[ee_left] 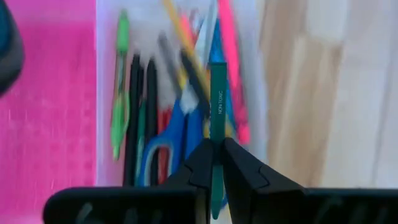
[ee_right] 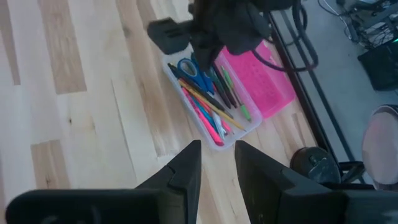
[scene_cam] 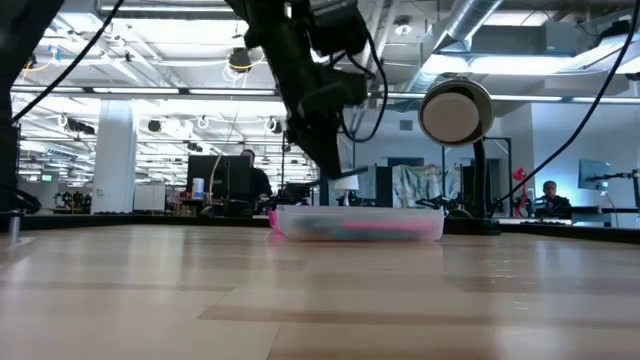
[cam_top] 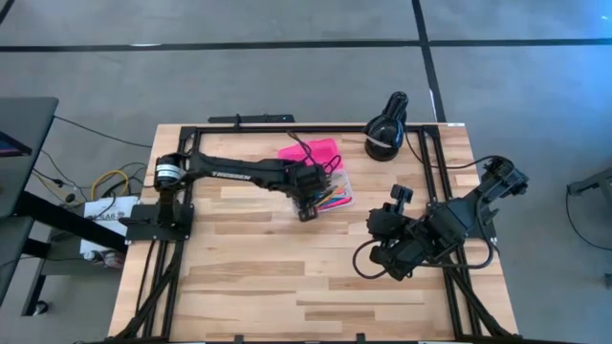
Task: Pick & place school supplies into a supply box
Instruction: Put the green crayon into the pink supply box, then close the pink supply box
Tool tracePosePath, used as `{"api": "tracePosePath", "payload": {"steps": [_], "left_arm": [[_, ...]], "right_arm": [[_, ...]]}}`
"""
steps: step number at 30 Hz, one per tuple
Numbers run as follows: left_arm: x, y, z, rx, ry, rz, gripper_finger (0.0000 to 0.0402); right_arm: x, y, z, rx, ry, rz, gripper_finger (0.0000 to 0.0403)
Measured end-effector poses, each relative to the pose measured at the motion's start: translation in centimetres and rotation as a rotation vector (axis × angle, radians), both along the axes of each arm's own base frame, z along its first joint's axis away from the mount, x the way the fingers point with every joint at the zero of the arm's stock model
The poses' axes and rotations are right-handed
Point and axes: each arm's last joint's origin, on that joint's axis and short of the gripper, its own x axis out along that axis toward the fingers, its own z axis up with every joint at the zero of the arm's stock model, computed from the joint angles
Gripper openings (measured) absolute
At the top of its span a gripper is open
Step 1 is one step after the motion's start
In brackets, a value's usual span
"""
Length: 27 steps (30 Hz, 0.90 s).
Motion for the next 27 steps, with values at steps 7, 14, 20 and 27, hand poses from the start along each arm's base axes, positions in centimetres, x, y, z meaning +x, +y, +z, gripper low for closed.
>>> {"api": "tracePosePath", "payload": {"steps": [7, 14, 20, 27], "left_arm": [[0.4, 2.0, -2.1, -0.002, 0.048, 0.01, 0.0032], [0.2, 2.7, -2.3, 0.015, 0.068, 0.0, 0.0089], [0.0, 2.8, -2.2, 0.037, 0.093, -0.054, 0.0136], [-1.4, 5.3, 0.2, 0.066, 0.051, -0.084, 0.0141]], "right_arm": [[0.3, -0.5, 0.0, 0.029, -0.028, -0.059, 0.0092], [0.8, -1.0, 0.0, 0.04, -0.043, -0.089, 0.0092], [2.1, -2.2, 0.2, 0.053, -0.113, -0.153, 0.0092], [5.1, -4.5, -0.8, 0.133, -0.232, -0.234, 0.0092]]}}
